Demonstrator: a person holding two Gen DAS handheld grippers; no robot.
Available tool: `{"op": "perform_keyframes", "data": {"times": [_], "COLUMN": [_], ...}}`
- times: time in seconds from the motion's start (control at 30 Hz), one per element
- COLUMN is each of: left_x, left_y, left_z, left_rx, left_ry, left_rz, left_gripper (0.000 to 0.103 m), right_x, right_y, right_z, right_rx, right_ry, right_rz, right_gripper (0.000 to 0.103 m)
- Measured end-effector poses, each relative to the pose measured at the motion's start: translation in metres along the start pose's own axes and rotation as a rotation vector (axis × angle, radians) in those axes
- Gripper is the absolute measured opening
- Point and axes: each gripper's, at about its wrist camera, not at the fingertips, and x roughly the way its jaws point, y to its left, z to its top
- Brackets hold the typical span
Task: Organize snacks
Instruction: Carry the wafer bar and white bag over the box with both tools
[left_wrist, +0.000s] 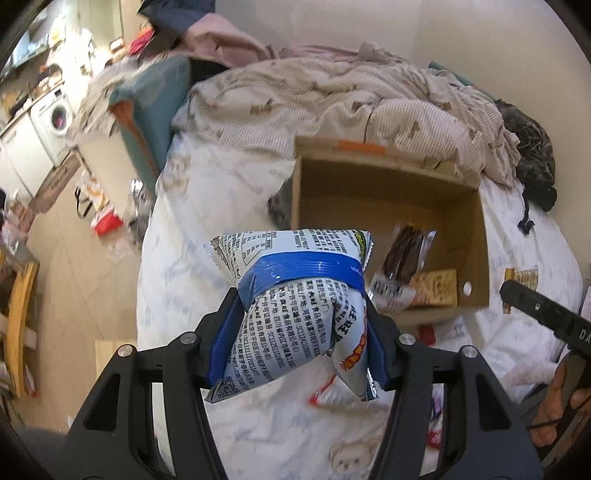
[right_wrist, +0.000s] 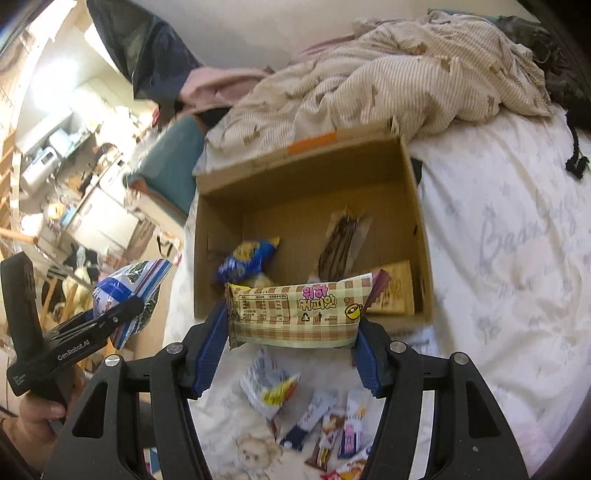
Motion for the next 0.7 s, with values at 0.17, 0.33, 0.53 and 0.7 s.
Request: {"op": "perform_keyframes", "data": {"times": [0.17,0.33,0.53,0.7], "left_x": [0.009,0.024,0.053,0.075], "left_y": [-0.024,-0.043,-0.05,-0.051], "left_z": [0.031,0.049,0.05,0.041], "left_rx": [0.057,0.089,0.104,0.12], "left_ry": [-0.063,-0.074,-0.059,-0.045], "left_rz": [0.015,-0.001,-0.011,0.002], "left_gripper": [0.056,0.056,0.057,0.056], "right_x": [0.005,0.013,0.031,0.05], "right_y": [-0.008,-0.014,-0.024,-0.028], "right_z": [0.017,0.033,0.047,0.046], "right_rx": [0.026,0.028,0.029,0.041], "right_ry": [-0.025,-0.03,-0.015,0.024], "right_rz": [-0.006,-0.022,-0.06,-0.079], "right_gripper": [0.064,0.064,0.064,0.064]}}
